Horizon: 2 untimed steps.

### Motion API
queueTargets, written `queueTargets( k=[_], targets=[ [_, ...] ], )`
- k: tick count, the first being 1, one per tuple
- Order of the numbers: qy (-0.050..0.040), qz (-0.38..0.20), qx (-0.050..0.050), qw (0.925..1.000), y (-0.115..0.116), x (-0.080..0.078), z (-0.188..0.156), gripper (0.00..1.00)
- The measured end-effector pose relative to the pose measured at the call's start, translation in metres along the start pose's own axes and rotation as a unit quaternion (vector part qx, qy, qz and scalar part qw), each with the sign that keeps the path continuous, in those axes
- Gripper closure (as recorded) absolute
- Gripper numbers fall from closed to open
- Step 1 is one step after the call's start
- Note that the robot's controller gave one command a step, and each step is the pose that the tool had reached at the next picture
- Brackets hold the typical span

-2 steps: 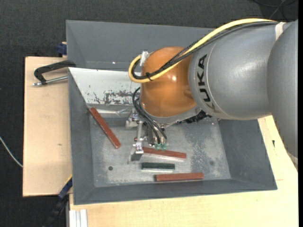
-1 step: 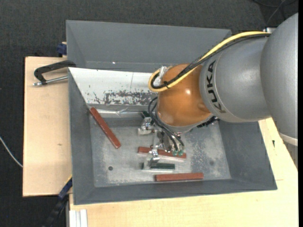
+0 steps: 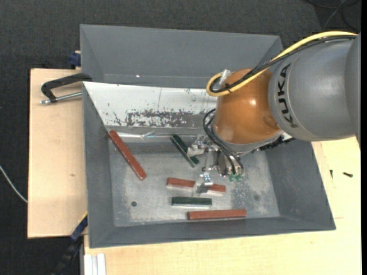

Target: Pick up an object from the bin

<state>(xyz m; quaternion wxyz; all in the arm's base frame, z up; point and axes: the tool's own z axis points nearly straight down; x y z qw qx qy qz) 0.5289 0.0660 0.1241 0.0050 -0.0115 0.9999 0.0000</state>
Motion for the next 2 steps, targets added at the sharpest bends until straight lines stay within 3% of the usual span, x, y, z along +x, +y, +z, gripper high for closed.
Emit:
queueTargets(
  k=[1,2],
  targets=[
    [0.0049,-0.018,0.000,0.9998,0.007,0.012,0.000,0.00],
    [0.0046,0.021,-0.001,0.9998,0.007,0.018,0.052,0.00]
  ],
)
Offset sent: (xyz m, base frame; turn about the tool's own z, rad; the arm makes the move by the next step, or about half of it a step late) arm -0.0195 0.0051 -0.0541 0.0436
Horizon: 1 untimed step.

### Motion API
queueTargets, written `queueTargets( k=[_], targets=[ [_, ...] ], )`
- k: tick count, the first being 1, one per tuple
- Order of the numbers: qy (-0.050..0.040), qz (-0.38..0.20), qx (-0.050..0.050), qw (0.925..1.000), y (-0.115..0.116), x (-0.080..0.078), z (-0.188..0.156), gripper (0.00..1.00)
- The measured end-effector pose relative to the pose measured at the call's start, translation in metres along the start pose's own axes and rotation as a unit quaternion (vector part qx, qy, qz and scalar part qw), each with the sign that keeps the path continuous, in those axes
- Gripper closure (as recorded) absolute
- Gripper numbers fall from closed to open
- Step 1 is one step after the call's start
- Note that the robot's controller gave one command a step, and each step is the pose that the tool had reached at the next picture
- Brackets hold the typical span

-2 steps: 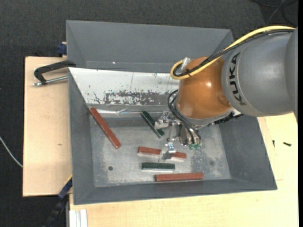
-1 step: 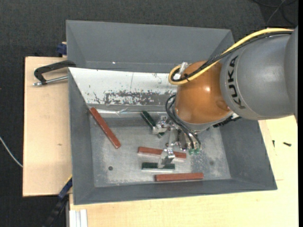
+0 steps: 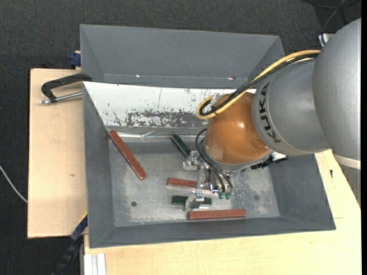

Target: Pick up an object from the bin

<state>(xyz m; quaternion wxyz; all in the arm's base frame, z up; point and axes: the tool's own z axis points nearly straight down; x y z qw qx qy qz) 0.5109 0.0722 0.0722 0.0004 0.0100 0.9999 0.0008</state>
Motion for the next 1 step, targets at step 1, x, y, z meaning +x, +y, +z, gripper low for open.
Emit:
queueTargets(
  k=[1],
  targets=[
    [-0.0013,0.047,-0.001,0.9989,-0.0012,0.0099,-0.0041,1.00]
  ],
)
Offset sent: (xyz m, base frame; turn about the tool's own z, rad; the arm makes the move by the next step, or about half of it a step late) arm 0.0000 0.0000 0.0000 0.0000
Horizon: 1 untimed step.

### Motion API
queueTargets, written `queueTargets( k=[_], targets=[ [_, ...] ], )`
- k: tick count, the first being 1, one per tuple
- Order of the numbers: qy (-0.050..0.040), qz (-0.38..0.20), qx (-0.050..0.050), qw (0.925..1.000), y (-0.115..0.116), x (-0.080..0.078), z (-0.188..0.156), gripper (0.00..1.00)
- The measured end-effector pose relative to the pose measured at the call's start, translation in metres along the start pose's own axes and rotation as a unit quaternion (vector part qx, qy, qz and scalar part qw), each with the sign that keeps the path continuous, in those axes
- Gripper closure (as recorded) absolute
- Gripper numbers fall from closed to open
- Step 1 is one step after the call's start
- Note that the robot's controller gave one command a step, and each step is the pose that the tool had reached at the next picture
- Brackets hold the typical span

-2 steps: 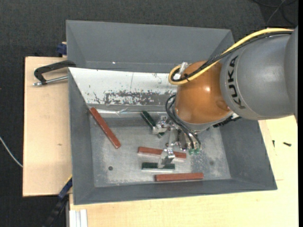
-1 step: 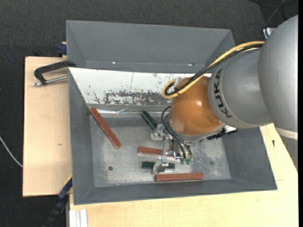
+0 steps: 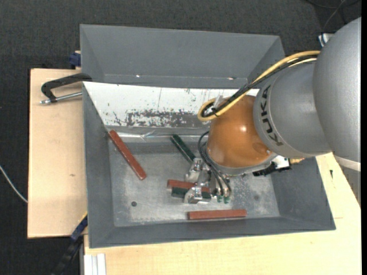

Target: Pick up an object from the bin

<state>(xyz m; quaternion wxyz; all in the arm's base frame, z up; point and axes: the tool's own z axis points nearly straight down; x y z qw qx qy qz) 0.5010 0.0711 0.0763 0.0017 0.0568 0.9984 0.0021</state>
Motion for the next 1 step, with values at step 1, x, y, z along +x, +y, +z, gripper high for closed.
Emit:
queueTargets(
  k=[1],
  targets=[
    [0.0000,0.000,0.000,1.0000,0.0000,0.0000,0.0000,1.00]
  ],
)
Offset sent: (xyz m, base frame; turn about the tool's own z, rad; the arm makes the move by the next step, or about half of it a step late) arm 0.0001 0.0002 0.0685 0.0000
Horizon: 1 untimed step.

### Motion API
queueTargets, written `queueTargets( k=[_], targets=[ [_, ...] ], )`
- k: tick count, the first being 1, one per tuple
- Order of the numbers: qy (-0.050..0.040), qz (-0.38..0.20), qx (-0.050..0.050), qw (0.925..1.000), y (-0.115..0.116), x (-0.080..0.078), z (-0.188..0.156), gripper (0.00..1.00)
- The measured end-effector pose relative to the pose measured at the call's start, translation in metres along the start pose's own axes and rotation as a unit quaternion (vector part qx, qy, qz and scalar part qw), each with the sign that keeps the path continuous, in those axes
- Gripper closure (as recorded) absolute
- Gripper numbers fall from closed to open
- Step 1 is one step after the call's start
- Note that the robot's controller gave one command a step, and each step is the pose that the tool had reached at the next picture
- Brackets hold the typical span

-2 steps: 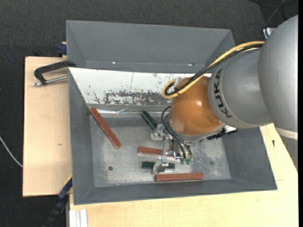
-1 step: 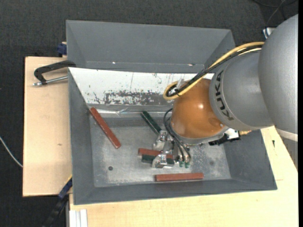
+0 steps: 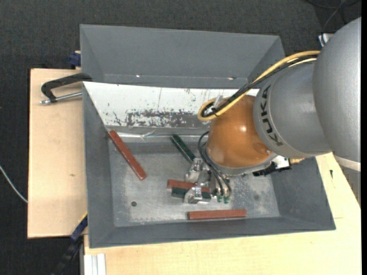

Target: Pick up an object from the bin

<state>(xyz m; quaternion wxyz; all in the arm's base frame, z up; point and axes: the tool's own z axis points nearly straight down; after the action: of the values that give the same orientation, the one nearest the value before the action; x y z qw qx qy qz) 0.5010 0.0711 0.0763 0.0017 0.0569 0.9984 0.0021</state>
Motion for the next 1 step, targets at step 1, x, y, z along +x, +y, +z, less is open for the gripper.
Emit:
queueTargets(
  k=[1],
  targets=[
    [0.0011,0.000,0.000,1.0000,-0.0002,0.0010,-0.0019,1.00]
  ],
)
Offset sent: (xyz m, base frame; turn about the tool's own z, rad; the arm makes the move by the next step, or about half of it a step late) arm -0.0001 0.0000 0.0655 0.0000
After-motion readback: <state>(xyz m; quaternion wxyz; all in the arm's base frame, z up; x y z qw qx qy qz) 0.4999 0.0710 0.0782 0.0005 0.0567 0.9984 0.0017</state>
